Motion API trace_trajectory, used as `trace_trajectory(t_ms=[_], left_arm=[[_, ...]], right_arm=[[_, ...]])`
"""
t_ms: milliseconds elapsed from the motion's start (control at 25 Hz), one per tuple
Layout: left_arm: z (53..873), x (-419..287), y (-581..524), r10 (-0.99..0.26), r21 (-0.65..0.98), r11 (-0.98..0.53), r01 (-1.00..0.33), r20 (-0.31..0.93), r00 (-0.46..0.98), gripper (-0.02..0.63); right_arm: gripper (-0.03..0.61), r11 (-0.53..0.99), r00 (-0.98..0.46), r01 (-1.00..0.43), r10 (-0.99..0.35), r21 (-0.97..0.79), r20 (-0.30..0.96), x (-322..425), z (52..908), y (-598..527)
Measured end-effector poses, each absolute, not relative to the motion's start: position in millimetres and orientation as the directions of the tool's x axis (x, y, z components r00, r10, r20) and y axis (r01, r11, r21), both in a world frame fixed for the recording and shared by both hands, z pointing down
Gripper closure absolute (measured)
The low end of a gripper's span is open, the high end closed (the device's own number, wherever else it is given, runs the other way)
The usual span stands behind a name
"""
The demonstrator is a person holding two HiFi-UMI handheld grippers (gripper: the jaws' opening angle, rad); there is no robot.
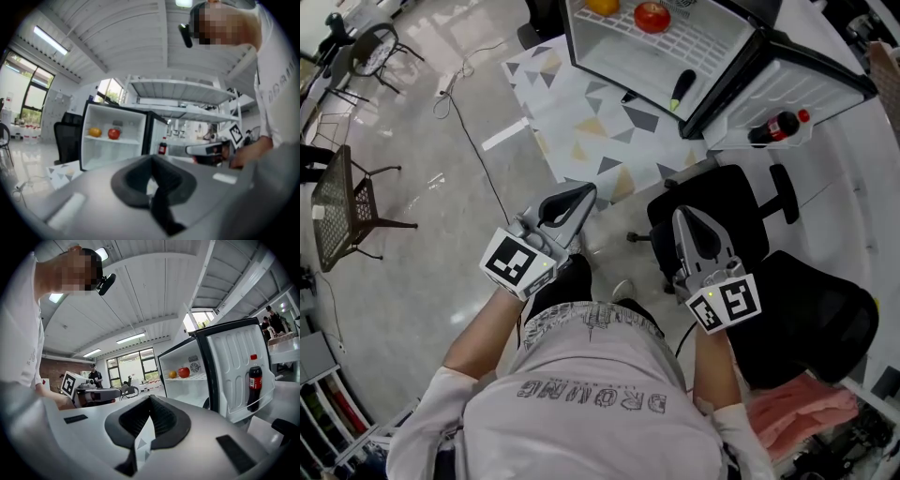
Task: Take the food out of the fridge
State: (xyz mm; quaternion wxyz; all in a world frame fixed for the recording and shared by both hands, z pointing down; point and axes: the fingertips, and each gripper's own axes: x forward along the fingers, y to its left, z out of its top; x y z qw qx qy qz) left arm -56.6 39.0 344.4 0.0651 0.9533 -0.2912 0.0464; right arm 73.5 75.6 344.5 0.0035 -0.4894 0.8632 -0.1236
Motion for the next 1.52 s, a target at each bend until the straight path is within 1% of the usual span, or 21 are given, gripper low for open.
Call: trace_trajectory(t_ms=[440,920,1240,1520], left_arm=[[349.8,-83.9,-30.3,-0.496,0.115,-0.854,-0.508,0.118,0.861,0.607],[345.5,-106.3,-81.4,-0.418,0.124,-0.894,-0.430,0.112,0.901,0.607],[343.6,-101.6,-109.3,-0.395,0.113,-0.906,-0.408,0.118,0.911,0.607],[361.2,-75.5,-132.0,-0.370,0.102,-0.917,-0.386,0.146,0.917,0.607]], right_arm=[[0.581,0.436,-0.464,-0.879,-0.875,-0.193,0.137,42.0,342.3,13.0],[0.581,0.367,-0.393,-0.914,-0.906,-0.175,0.155,10.5,338.9,-32.7],[0.581,0.340,-0.369,-0.923,-0.915,-0.180,0.163,5.5,339.0,-51.2],[0.581,0.312,-0.343,-0.931,-0.925,-0.189,0.163,19.9,350.9,-68.1]])
